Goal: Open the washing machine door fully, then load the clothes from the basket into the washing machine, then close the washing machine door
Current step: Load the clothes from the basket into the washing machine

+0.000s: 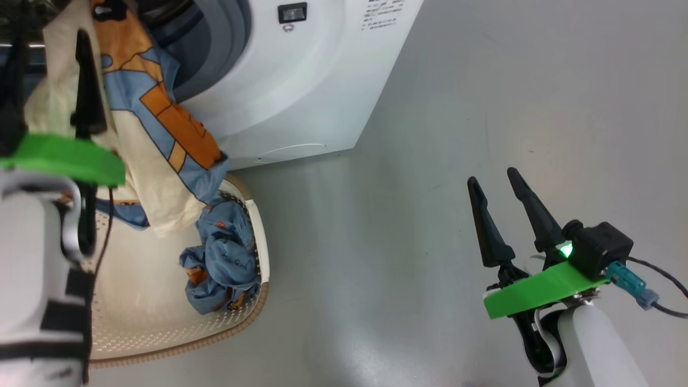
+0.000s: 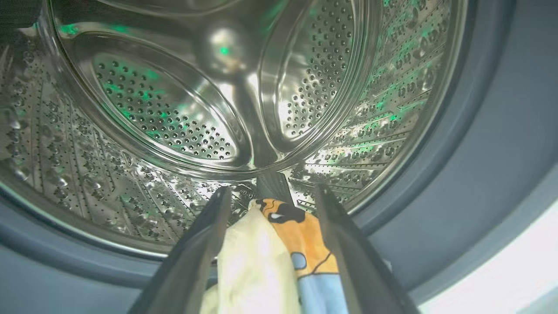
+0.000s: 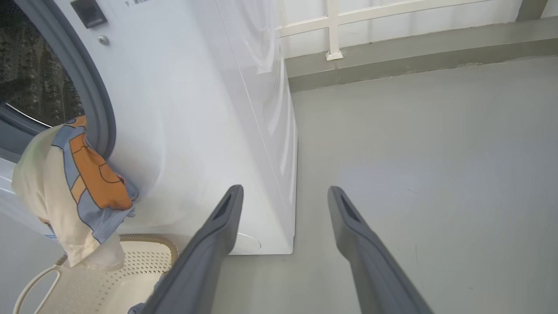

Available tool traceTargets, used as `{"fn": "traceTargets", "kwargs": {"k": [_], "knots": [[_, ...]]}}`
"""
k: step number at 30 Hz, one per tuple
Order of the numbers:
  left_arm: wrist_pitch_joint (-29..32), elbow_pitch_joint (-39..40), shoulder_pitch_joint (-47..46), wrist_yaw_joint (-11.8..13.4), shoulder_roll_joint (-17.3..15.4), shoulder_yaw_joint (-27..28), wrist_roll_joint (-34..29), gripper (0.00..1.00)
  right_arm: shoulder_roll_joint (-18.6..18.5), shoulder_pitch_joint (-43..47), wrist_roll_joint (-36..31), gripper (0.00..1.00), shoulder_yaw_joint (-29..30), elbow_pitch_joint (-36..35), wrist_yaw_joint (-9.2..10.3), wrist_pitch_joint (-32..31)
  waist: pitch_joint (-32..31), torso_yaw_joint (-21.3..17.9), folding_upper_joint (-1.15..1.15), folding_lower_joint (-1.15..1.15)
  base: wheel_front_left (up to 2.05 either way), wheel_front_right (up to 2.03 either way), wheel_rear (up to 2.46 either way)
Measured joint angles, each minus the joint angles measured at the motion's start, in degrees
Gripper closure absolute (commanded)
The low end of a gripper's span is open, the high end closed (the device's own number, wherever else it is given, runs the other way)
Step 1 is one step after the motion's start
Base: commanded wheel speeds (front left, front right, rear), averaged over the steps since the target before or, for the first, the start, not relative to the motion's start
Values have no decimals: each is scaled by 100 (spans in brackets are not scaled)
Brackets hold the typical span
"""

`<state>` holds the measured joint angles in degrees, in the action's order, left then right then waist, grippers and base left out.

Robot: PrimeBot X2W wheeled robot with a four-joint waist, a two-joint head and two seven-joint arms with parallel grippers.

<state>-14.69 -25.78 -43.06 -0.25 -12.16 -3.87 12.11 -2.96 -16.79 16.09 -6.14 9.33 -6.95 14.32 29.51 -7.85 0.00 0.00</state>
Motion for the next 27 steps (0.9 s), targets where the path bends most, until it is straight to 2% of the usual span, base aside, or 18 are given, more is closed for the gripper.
{"fn": "traceTargets", "kwargs": {"k": [7, 15, 27], "knots": [[0, 1452, 1350, 256, -4, 246, 85, 0, -1, 47, -38, 0, 9, -49, 0, 0, 31, 38, 0, 0, 0, 0, 0], [10, 2259, 2370, 500, 37, 381, 236, 0, -2, 46, -40, 0, 15, -64, 0, 0, 54, 83, 0, 0, 0, 0, 0], [14, 2872, 3563, 787, 115, 524, 285, 0, -4, 43, -40, 0, -29, -35, 0, 0, 28, 69, 0, 0, 0, 0, 0]]}}
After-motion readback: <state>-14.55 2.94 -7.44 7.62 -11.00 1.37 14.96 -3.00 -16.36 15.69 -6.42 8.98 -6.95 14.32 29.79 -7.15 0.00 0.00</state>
